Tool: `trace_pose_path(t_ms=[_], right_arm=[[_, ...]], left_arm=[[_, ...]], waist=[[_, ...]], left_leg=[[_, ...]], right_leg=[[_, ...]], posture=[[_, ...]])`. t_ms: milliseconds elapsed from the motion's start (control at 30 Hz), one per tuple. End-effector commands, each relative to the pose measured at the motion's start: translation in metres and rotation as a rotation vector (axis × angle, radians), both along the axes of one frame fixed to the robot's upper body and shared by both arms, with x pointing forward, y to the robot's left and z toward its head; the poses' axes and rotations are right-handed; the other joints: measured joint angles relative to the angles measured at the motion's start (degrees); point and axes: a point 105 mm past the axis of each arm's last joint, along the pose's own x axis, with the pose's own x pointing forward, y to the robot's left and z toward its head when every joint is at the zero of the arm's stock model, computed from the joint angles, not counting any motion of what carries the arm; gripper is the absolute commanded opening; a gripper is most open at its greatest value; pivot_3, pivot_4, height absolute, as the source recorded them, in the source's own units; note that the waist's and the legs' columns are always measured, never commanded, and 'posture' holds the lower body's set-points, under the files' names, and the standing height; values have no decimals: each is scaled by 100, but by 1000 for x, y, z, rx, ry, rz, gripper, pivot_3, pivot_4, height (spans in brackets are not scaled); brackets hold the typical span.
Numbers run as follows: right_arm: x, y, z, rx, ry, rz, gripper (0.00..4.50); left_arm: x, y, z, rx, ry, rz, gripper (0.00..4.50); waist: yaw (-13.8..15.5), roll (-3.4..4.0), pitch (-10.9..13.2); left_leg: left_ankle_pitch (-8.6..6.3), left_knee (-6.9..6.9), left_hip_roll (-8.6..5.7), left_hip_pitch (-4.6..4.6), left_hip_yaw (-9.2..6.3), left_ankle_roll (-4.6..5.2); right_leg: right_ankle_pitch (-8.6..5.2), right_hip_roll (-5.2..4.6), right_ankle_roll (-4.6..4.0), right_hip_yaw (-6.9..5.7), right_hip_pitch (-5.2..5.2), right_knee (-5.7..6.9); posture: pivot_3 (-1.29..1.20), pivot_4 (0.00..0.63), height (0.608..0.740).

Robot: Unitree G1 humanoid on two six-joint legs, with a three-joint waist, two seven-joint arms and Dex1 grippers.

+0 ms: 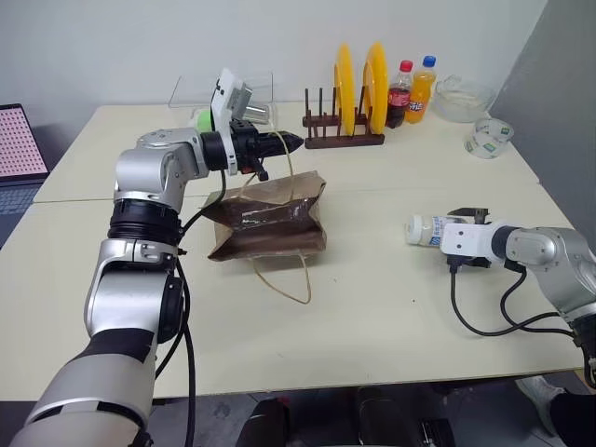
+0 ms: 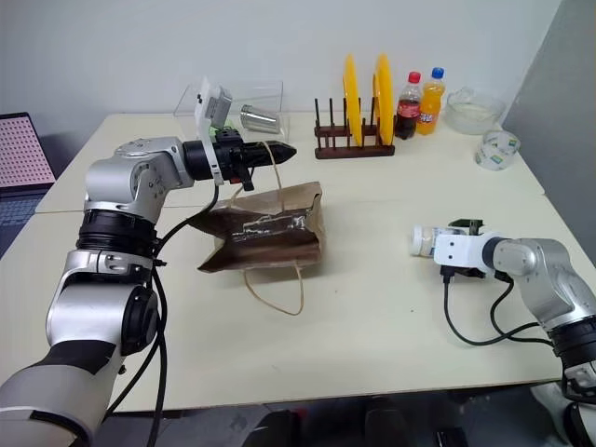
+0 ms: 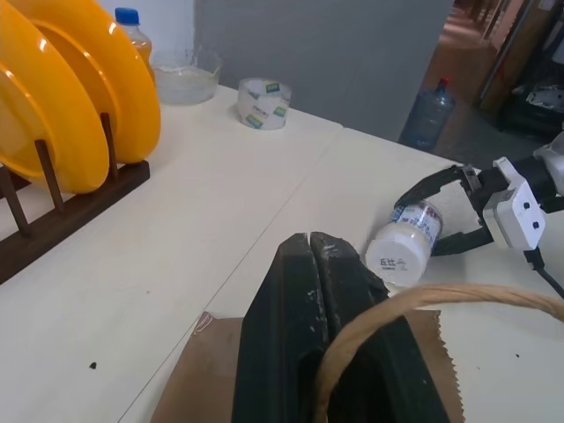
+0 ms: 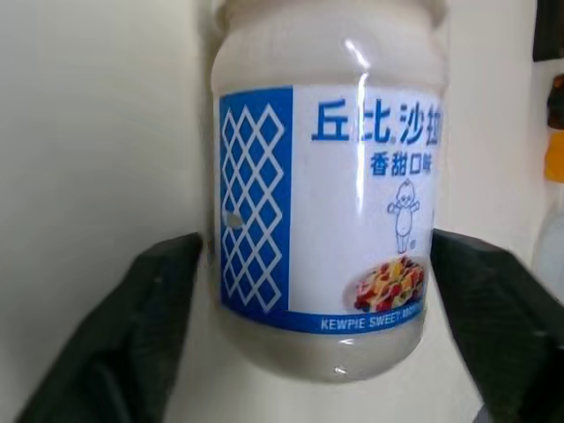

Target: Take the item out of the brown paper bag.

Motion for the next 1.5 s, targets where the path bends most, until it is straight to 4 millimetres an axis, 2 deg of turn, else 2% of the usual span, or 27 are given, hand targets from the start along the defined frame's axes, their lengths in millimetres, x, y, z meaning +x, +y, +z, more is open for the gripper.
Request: trace_pose_path(t_ms=[33,100,200,267,367,433,533,633,667,733,833,1167,1300,1500], right_arm=[[-11,-1,23,42,-6,9,4461],[-18,3,33,106,-3,8,4461],[-44,18,59,301,19,17,4461],[-63,32,68,419,50,40,4461],[-91,68,79,624,56,131,4461],[-104,100,88,792,9,202,4461],[-109,135,87,978,-28,214,4461],[-101,149,82,1054,-60,170,4461],[-98,153,83,1077,-78,166,4488],[-93,160,89,1106,-109,170,4500],[-88,162,96,1120,-143,181,4500],[-83,163,94,1136,-122,206,4500],[-84,164,92,1145,-103,213,4500],[-88,165,85,1199,-39,202,4500]], left_arm=[[-4,0,13,-19,-54,-11,0],[-3,-1,13,-19,-54,-10,0],[-1,-1,13,-19,-65,3,0],[2,0,14,-20,-75,17,0],[5,1,15,-10,-87,30,0],[7,1,14,29,-116,26,0],[15,2,20,73,-174,55,0],[24,10,19,182,-256,92,0],[27,15,17,241,-284,109,180],[30,21,14,325,-318,123,598],[31,25,17,405,-372,111,1483],[25,39,33,435,-467,103,4481],[21,48,46,384,-500,123,4481],[11,75,30,504,-524,110,4481]], waist=[[17,0,0],[25,-2,1],[37,-2,2],[43,-2,2],[40,-5,2],[35,-6,3],[38,-6,2],[55,-6,2],[59,-7,2],[46,-6,2],[40,-7,2],[17,-10,5],[7,-10,5],[-13,-10,4]], left_leg=[[0,0,0,-1,-1,0],[0,-1,0,-3,-3,1],[-1,2,-1,-8,-6,2],[-2,2,0,-12,-9,4],[-6,2,1,-9,-15,11],[-7,3,3,-4,-18,13],[-7,5,2,0,-20,12],[-5,7,-5,-2,-23,9],[-4,7,-6,-1,-22,8],[-3,3,-5,1,-21,6],[-4,1,-4,1,-22,7],[-11,1,-3,-1,-25,19],[-11,1,-2,0,-25,20],[-11,0,-1,3,-25,20]], right_leg=[[0,0,0,-1,0,0],[0,0,0,-3,0,-2],[0,-2,0,-5,1,-4],[0,-1,0,-9,1,-5],[0,0,0,-14,10,-5],[0,1,0,-16,16,-4],[0,1,0,-16,17,2],[0,-2,0,-18,18,-1],[0,-3,0,-18,18,-3],[0,-2,0,-18,16,-4],[0,0,0,-20,13,-2],[0,1,0,-24,12,-1],[0,1,0,-23,11,1],[0,2,0,-23,11,4]], posture=[[0,150,740],[0,150,740],[0,150,740],[0,150,740],[0,150,740],[0,150,740],[0,150,740],[0,150,740],[0,150,740],[0,150,740],[0,150,740],[0,150,740],[0,150,740],[0,150,740]])
